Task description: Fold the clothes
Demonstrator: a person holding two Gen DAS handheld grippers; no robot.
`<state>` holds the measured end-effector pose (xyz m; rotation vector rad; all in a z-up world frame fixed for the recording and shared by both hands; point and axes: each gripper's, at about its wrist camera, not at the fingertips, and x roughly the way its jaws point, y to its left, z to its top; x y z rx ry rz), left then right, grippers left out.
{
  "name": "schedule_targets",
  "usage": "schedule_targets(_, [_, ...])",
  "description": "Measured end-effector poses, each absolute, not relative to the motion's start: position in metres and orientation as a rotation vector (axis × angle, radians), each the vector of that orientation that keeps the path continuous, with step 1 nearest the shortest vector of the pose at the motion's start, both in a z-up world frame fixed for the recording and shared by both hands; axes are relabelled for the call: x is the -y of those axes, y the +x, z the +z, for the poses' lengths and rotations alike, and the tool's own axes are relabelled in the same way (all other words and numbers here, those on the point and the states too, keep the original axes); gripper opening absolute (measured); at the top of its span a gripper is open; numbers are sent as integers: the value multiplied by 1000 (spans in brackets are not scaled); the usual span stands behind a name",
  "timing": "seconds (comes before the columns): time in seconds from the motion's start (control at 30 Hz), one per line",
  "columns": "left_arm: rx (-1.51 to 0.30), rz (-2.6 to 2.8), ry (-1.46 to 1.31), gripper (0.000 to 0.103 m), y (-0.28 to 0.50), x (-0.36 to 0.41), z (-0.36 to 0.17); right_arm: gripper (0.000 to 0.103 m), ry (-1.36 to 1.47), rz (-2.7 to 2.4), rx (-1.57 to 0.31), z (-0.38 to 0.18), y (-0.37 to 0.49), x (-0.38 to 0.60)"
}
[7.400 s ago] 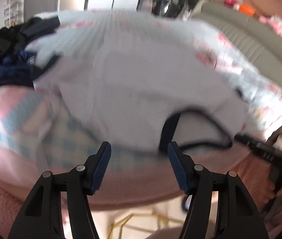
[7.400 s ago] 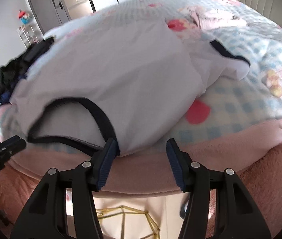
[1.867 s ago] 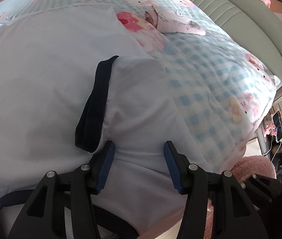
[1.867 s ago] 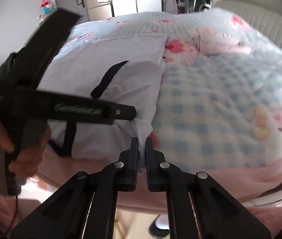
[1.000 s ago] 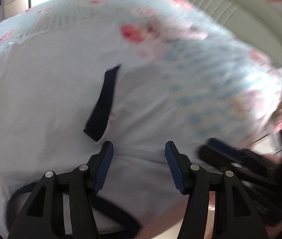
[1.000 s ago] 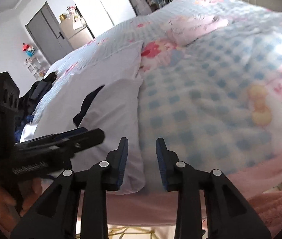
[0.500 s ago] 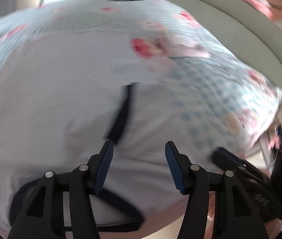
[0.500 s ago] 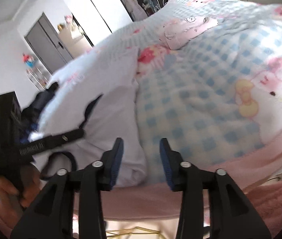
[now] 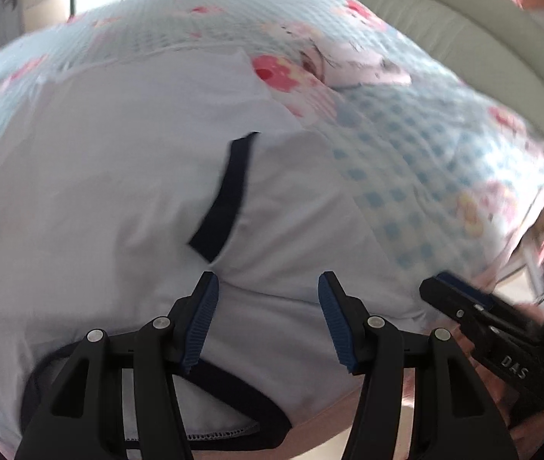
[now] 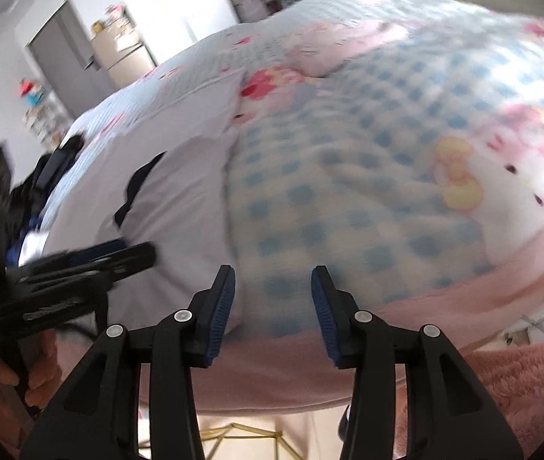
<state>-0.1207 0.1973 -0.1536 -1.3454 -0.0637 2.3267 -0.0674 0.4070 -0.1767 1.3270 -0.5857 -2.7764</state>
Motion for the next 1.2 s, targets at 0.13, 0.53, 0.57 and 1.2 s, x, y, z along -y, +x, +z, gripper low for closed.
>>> schedule_targets(0.13, [147, 2303, -1341, 56, -120, -193, -154, 42, 1327, -2714, 654, -182, -71, -409])
schedule_targets(0.53, [0, 2356, -1351, 56, -117, -200, -154, 47, 1459, -2780, 339, -179, -39, -387])
schedule_targets(0.57, [28, 2362, -1339, 56, -117, -196, -152, 47, 1427, -2802, 349, -174, -34, -389])
schedule_targets(1.2, [66, 2474, -1347, 57, -130, -184, -151, 49, 1276, -2903, 273, -155, -44, -382])
